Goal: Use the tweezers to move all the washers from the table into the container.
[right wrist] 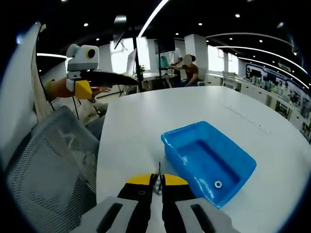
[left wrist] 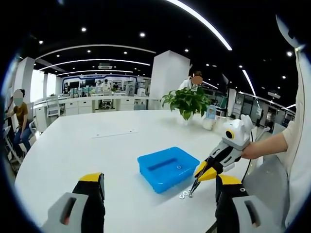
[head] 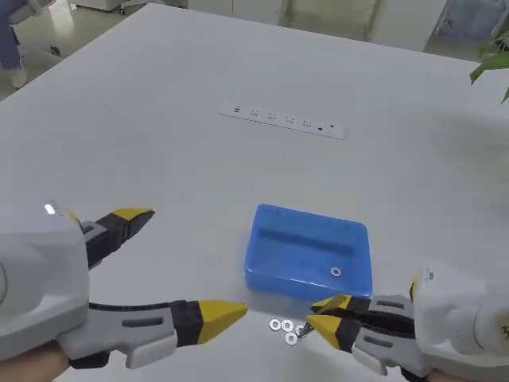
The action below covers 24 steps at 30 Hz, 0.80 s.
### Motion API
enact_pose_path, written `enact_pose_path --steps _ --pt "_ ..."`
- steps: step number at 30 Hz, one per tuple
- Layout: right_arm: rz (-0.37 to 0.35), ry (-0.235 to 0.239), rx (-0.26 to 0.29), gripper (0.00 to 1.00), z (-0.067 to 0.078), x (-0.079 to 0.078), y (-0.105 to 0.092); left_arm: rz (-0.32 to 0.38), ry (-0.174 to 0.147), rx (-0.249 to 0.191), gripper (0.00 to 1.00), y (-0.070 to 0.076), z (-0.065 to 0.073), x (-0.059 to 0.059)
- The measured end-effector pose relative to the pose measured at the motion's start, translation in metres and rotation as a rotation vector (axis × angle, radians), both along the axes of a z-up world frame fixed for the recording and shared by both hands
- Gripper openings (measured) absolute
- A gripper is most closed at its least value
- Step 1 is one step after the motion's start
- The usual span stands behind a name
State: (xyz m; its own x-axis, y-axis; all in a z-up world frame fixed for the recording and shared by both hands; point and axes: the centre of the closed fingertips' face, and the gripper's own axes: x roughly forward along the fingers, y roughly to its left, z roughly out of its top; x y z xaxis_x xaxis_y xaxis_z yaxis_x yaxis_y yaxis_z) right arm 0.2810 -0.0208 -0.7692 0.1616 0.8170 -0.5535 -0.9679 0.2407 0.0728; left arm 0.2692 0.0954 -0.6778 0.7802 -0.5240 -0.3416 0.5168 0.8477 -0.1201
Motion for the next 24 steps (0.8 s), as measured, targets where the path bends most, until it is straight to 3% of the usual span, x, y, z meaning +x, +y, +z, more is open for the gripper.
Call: enact_pose_path --steps 10,17,21,24 --pt "0.121 -0.011 -0.098 0.03 -0.001 0.001 0.002 0.015 -0.003 -0.004 0.97 0.005 0.0 -0.002" --pt "0.199 -0.064 -0.16 0.03 -0.003 -0.007 0.005 0.022 0.0 -0.002 0.97 0.006 -0.001 -0.003" --pt "0.265 -0.118 -0.22 0.02 -0.004 -0.012 0.005 0.014 -0.004 -0.002 0.97 0.003 0.0 -0.002" --pt "0.265 -0.113 -0.215 0.02 -0.005 -0.013 0.006 0.009 -0.004 -0.001 0.97 0.002 0.0 -0.002"
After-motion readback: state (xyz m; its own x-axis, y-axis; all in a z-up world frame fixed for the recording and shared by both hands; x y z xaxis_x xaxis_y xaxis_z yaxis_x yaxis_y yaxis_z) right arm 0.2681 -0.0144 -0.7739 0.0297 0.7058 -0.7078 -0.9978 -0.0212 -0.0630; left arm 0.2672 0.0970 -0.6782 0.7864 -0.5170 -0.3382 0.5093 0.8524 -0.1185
